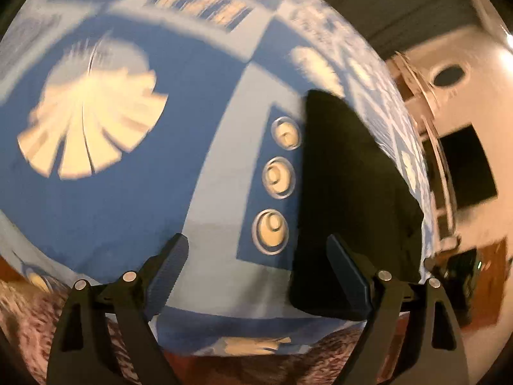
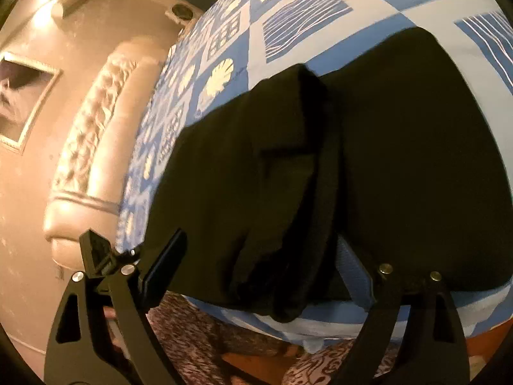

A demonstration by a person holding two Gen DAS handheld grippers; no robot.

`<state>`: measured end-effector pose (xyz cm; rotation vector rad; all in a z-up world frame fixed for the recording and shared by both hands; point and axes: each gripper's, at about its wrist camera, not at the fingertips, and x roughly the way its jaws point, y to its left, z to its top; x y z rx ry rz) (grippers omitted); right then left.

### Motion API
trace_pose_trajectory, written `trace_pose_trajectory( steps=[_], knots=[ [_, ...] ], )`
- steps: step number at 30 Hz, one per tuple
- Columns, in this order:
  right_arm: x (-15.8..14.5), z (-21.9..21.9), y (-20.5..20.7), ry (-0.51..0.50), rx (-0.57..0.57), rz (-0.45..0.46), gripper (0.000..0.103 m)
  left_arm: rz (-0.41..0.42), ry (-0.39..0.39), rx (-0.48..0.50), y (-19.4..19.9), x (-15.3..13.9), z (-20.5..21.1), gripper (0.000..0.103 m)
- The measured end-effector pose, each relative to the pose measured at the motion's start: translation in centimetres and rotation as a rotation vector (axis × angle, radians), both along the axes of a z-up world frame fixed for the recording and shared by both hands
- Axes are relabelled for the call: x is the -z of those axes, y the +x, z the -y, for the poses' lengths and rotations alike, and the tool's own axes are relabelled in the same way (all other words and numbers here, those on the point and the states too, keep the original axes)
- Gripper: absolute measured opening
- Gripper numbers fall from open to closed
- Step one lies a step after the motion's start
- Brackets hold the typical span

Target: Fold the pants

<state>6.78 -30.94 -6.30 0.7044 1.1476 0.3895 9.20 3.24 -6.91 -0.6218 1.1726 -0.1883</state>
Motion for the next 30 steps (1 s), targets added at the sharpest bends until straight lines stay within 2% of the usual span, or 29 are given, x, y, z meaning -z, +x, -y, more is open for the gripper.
trace_pose_trajectory(
  steps=[1, 2, 3, 6, 9, 14, 18, 23, 30],
  knots=[
    [0.0, -0.2, 0.0, -0.006, -0.008, -0.003, 0.065, 0.007, -0.011, -0.012, 0.0, 0.1, -0.1, 0.086],
    [0.2, -0.4, 0.0, -0.003, -0.016, -0.012, 0.042, 0.018, -0.008, -0.012, 0.0, -0.1, 0.0, 0.086],
    [0.7, -0.5, 0.0, 0.013, -0.021, -0.035, 0.031, 0.027, 0.000, -0.002, 0.0, -0.4, 0.2, 0.086],
    [0.8, -0.6, -0.2, 0.013, -0.019, -0.039, 0.023, 0.058, 0.027, 0.032, -0.1, -1.0, 1.1, 0.086],
    [-0.4, -0.6, -0.2, 0.023, -0.016, -0.006, 0.020, 0.057, 0.015, 0.026, 0.1, -1.1, 1.4, 0.086],
    [-4.1, 0.2, -0.3, -0.036, -0.019, 0.096, 0.018, 0.071, -0.042, 0.036, -0.1, -1.1, 0.9, 0.086],
    [-5.6, 2.3, -0.7, -0.088, 0.006, 0.121, 0.017, 0.107, -0.050, 0.072, -0.4, -2.0, 1.7, 0.086],
    [-5.3, 5.8, -1.2, -0.131, 0.071, 0.101, 0.016, 0.125, -0.085, 0.125, -0.4, -2.6, 3.2, 0.086],
    [-2.3, 8.8, -1.7, -0.152, 0.119, 0.030, 0.016, 0.123, -0.113, 0.170, -0.1, -2.1, 5.5, 0.086]
  ],
)
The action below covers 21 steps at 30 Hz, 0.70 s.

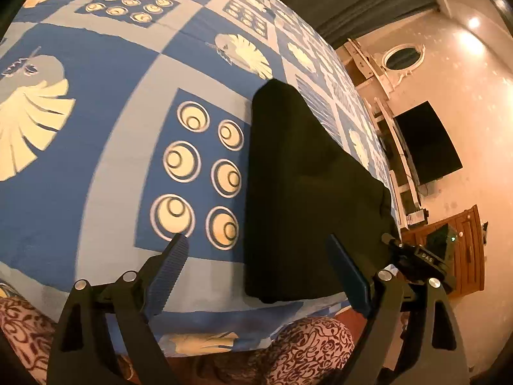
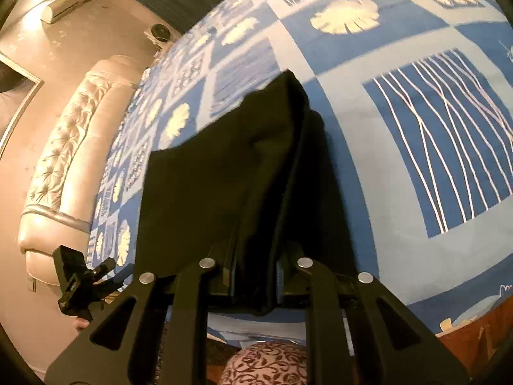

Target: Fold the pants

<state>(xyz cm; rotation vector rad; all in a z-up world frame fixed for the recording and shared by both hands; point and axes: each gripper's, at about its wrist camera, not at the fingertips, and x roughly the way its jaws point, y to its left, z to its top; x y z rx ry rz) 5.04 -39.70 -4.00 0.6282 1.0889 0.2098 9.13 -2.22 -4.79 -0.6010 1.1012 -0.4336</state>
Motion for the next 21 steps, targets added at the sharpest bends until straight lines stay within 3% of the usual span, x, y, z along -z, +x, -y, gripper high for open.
trace_pose_trajectory(
  steps=[4, 10, 11, 13, 14, 17, 21],
  knots=[
    [1.0, -0.1, 0.3, -0.004, 0.002, -0.013, 0.016, -0.031, -0.025, 0.014, 0.4, 1.0, 0.9, 0.086],
    [0.7, 1.5, 0.0, 0.026, 0.039, -0.004, 0.029, -0.075, -0.077, 0.022, 0.2, 2.3, 0.9, 0.086],
    [0.6, 1.9, -0.1, 0.025, 0.054, -0.006, 0.033, -0.077, -0.085, 0.022, 0.2, 2.3, 0.9, 0.086],
    [0.7, 3.3, -0.3, 0.087, 0.086, -0.004, 0.058, -0.081, -0.111, 0.022, 0.3, 2.5, 0.7, 0.086],
    [0.9, 4.0, -0.5, 0.096, 0.113, -0.013, 0.084, -0.081, -0.125, 0.023, 0.3, 2.5, 0.7, 0.086],
    [1.9, 5.0, -1.1, 0.088, 0.138, -0.039, 0.088, -0.084, -0.164, 0.030, 0.5, 2.6, 0.7, 0.086],
    [4.5, 6.0, -1.6, 0.244, 0.129, -0.072, 0.088, -0.095, -0.210, 0.013, 0.8, 3.3, 0.5, 0.086]
  ],
)
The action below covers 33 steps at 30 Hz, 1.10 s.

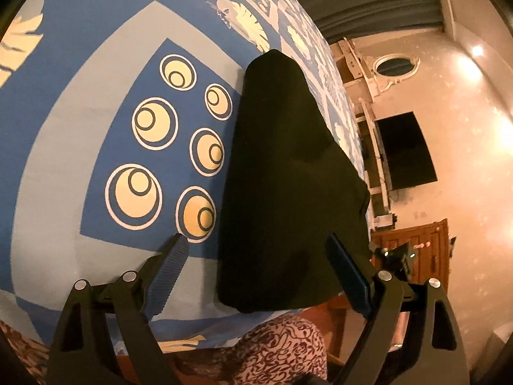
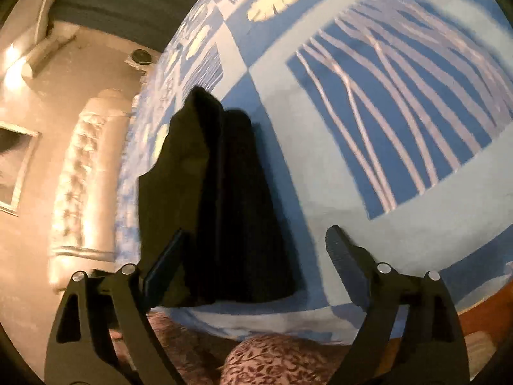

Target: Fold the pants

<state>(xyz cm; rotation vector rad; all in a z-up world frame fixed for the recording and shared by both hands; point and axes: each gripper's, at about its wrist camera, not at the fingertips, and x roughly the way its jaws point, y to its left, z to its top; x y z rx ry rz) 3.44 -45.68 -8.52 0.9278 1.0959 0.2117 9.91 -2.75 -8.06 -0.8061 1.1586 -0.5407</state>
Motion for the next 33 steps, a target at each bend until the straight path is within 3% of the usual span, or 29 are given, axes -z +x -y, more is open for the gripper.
trace_pose_trajectory(
  steps=[5, 9, 13, 17, 20, 24, 33],
  knots=[
    [1.6, -0.3, -0.1, 0.163, -0.038, 0.035, 0.088, 0.008, -0.035, 0.010, 0.2, 0.0, 0.4, 0.086],
    [1.6, -1.1, 0.1, 0.151, -0.062, 0.048, 0.088, 0.001, -0.090, 0.047, 0.2, 0.0, 1.5, 0.086],
    [1.4, -2.8, 0.6, 0.084, -0.115, 0.046, 0.084, 0.010, -0.077, 0.050, 0.5, 0.1, 2.3, 0.086],
    [1.4, -3.1, 0.7, 0.030, -0.118, 0.017, 0.066, 0.029, -0.053, 0.067, 0.5, 0.1, 2.9, 0.086],
    [2.0, -2.6, 0.6, 0.041, -0.115, 0.021, 0.060, 0.049, -0.012, 0.096, 0.5, 0.2, 3.4, 0.086],
    [2.0, -2.5, 0.4, 0.043, -0.117, 0.029, 0.060, 0.073, 0.030, 0.098, 0.1, -0.1, 3.9, 0.086],
    [2.3, -2.6, 0.5, 0.056, -0.112, 0.043, 0.062, 0.052, 0.007, 0.078, 0.3, -0.3, 4.0, 0.086]
  ],
)
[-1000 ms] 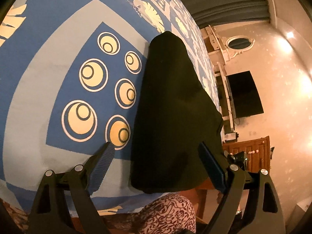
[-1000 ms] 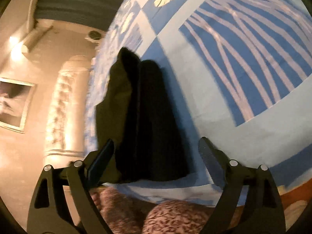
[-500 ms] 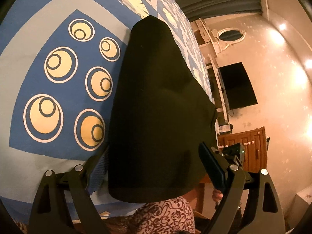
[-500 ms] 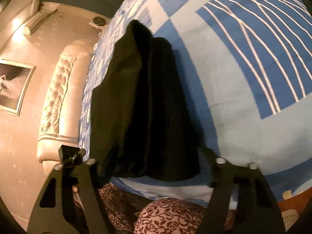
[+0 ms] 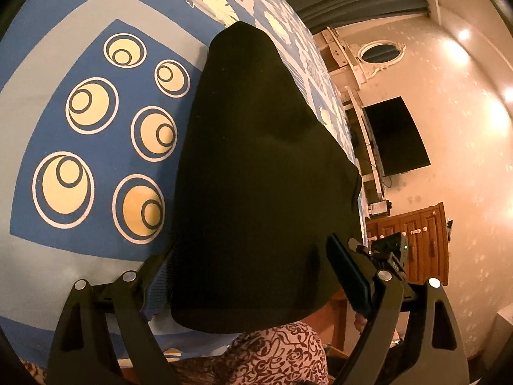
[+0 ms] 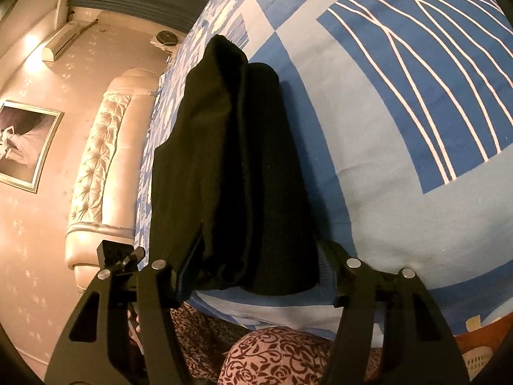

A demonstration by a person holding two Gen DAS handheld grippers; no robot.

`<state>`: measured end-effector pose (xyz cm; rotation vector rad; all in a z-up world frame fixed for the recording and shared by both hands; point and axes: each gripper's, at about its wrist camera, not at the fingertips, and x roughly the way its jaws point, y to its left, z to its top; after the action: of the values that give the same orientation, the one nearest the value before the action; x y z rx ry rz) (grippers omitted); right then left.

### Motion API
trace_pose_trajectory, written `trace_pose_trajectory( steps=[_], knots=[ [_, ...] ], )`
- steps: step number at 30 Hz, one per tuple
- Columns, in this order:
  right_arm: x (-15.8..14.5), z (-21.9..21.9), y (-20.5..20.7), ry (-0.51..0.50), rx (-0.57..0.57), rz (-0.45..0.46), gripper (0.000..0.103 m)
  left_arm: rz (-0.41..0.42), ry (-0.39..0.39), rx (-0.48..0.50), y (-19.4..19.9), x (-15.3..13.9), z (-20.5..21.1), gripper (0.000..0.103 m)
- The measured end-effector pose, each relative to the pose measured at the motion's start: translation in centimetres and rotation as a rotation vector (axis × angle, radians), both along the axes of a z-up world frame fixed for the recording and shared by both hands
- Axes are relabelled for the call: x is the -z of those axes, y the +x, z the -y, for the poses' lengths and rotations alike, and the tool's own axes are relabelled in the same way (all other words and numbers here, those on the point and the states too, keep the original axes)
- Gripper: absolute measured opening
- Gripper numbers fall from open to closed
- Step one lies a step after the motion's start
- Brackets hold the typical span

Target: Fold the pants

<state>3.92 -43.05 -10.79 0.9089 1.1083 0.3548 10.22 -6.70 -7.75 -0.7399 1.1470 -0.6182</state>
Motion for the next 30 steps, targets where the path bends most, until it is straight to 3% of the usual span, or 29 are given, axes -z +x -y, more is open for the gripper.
trace_pose_trajectory(
  steps=[3, 7, 9, 16, 17, 21, 30],
  knots=[
    [0.2, 0.4, -0.1, 0.012, -0.004, 0.008, 0.065, 0.023, 0.060, 0.023, -0.1, -0.1, 0.7, 0.086],
    [0.2, 0.2, 0.0, 0.027, -0.015, 0.027, 0.070, 0.033, 0.084, 0.026, 0.0, 0.0, 0.9, 0.085],
    [0.1, 0.2, 0.1, 0.030, -0.018, 0.039, 0.074, 0.031, 0.122, 0.017, 0.0, 0.0, 1.0, 0.073],
    [-0.4, -1.0, 0.3, -0.012, -0.056, 0.083, 0.085, 0.046, 0.167, 0.001, -0.2, -0.1, 0.8, 0.060],
    [-0.5, -1.0, 0.4, -0.020, -0.059, 0.081, 0.084, 0.052, 0.174, 0.001, -0.2, -0.1, 0.9, 0.059],
    [-0.4, -0.7, 0.5, -0.063, -0.050, 0.047, 0.063, 0.062, 0.185, -0.003, -0.1, -0.2, 1.1, 0.057],
    [-0.4, -1.0, 0.3, -0.064, -0.026, 0.055, 0.060, 0.063, 0.222, -0.008, 0.1, -0.6, 1.7, 0.055]
  ],
)
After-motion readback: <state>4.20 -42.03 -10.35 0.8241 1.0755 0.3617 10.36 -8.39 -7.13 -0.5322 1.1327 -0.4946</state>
